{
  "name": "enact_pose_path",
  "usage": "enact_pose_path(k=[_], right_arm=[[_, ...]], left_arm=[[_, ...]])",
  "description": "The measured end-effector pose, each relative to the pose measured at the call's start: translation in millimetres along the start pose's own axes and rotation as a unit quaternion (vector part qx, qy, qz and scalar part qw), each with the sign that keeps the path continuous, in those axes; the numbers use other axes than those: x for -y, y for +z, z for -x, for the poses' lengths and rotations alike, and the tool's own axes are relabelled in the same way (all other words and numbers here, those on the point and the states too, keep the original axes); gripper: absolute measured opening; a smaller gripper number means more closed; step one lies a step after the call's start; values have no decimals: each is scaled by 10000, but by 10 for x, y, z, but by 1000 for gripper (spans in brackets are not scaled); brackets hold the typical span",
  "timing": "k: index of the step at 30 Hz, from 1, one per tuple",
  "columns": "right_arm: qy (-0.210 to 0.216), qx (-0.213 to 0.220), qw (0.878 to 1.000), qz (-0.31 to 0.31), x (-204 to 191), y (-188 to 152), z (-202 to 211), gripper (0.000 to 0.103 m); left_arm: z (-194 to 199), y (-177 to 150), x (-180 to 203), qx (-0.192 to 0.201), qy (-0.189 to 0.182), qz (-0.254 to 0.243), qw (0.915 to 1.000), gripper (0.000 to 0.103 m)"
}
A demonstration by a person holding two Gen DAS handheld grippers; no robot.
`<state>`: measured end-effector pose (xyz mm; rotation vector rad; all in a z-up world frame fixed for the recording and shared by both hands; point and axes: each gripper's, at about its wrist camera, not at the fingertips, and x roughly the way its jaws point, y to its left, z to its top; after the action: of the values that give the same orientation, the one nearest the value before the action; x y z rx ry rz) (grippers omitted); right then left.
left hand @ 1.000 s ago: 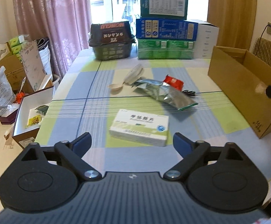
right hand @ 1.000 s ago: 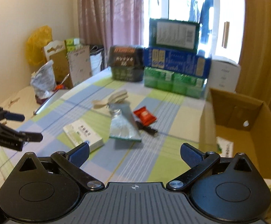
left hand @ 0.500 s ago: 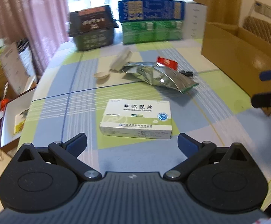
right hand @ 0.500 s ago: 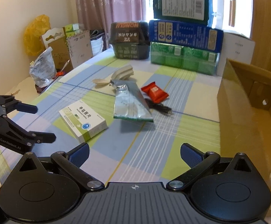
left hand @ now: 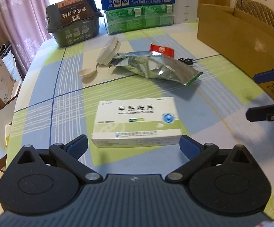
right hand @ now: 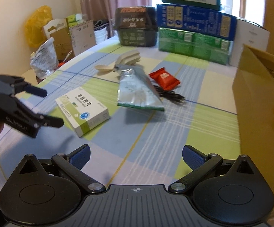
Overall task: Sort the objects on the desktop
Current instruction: 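Reach the left gripper to the white Mecobalamin tablet box and grasp it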
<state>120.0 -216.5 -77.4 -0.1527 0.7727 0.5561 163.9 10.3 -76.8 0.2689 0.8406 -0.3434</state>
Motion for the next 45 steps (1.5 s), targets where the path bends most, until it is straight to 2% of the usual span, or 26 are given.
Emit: enact_pose_path(k=[7, 10, 17, 24, 27, 31, 33, 34, 36, 41, 45], right_arm=[[239, -10, 9992, 331, -305, 37, -280, 101], [266, -3, 9983, 514, -417, 60, -417, 101], [167, -118, 9969, 758, -467, 50, -712, 101], [-90, -10, 9976, 693, -337, 96, -715, 101], [-329, 1, 9975, 624, -232, 126, -686, 101], [-738, -5, 9960, 496, -51, 146, -643, 101], [-779, -47, 9962, 391, 17, 140, -612, 101], [-758, -52, 9964, 382, 39, 125, -579, 101], [-706, -63, 9965, 448, 31, 85, -527, 101], [-604, -110, 9970, 473, 11, -2, -468, 101], [-608, -109, 9974, 371, 55, -29, -423, 101]], left_arm=[[-77, 23, -280, 26, -65, 57, 10000, 101], [-109, 35, -392, 127, -369, 244, 9989, 101], [-287, -63, -442, 55, -1060, -107, 9943, 101], [-276, -104, -363, 41, -1344, -358, 9903, 101], [-251, -99, -265, 44, -1527, -536, 9868, 101], [-193, -100, -64, 15, -1877, -895, 9781, 101], [-168, -107, 47, 1, -2074, -1114, 9719, 101], [-157, -106, 91, 6, -2077, -1241, 9703, 101], [-149, -91, 117, 48, -1824, -1379, 9735, 101], [-254, 49, -4, 262, -1320, -1106, 9847, 101], [-415, 176, 42, 366, -1273, -1201, 9839, 101]])
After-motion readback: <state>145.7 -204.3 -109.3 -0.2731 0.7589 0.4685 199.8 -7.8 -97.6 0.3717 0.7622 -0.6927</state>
